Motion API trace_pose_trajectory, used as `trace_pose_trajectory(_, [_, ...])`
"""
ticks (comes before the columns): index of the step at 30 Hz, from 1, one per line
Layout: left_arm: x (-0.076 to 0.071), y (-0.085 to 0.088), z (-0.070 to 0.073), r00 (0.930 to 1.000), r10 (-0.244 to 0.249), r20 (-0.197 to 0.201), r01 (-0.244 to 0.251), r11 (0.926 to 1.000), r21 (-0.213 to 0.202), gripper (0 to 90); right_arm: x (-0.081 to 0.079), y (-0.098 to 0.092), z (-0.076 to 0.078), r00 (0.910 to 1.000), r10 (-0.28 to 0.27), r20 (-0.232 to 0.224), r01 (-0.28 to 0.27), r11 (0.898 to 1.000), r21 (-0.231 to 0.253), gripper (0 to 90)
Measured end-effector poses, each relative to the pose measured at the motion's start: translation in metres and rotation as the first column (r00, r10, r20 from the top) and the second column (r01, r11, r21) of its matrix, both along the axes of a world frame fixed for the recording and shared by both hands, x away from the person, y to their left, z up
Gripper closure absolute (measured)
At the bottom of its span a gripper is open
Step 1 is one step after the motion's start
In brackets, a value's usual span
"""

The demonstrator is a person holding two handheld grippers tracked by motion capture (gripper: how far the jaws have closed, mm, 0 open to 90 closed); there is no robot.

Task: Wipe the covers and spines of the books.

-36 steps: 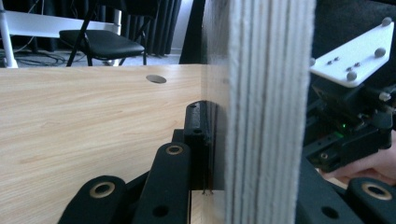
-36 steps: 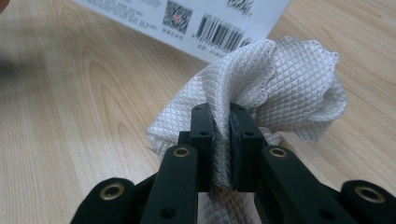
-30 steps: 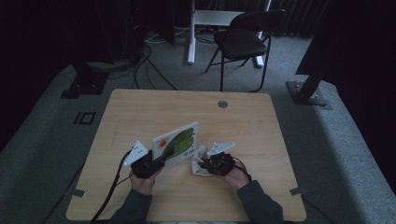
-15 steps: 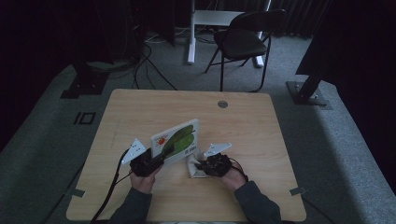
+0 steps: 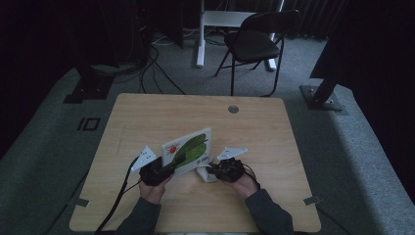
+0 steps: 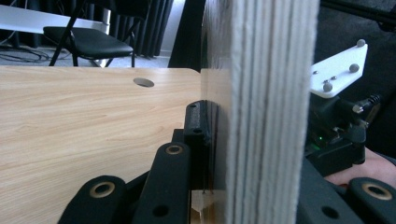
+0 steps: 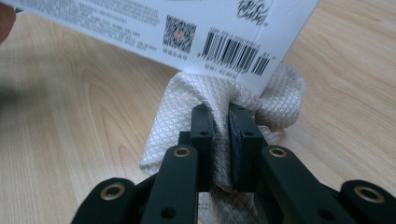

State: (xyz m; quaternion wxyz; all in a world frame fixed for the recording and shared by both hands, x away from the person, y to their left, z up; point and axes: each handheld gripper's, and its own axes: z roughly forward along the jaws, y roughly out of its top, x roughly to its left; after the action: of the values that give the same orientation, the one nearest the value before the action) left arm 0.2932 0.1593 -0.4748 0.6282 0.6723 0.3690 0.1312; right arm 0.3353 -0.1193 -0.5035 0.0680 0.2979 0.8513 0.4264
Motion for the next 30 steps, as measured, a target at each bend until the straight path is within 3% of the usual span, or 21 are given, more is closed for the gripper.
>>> trace_pose_trajectory(23, [0.002, -0.004, -0.004, 0.9988, -0.02, -0.046, 0.02, 0.9998, 0.002, 78.9, 0.003, -0.015, 0.01, 0.992, -0.118, 0.046, 0.115, 0.991, 0.062, 82.9])
trace_pose_trajectory(30, [0.001, -0.004, -0.003, 0.9988, -0.007, -0.049, 0.007, 1.0, -0.003, 79.0, 0.002, -0.014, 0.008, 0.9926, -0.114, 0.04, 0.111, 0.991, 0.079, 82.9])
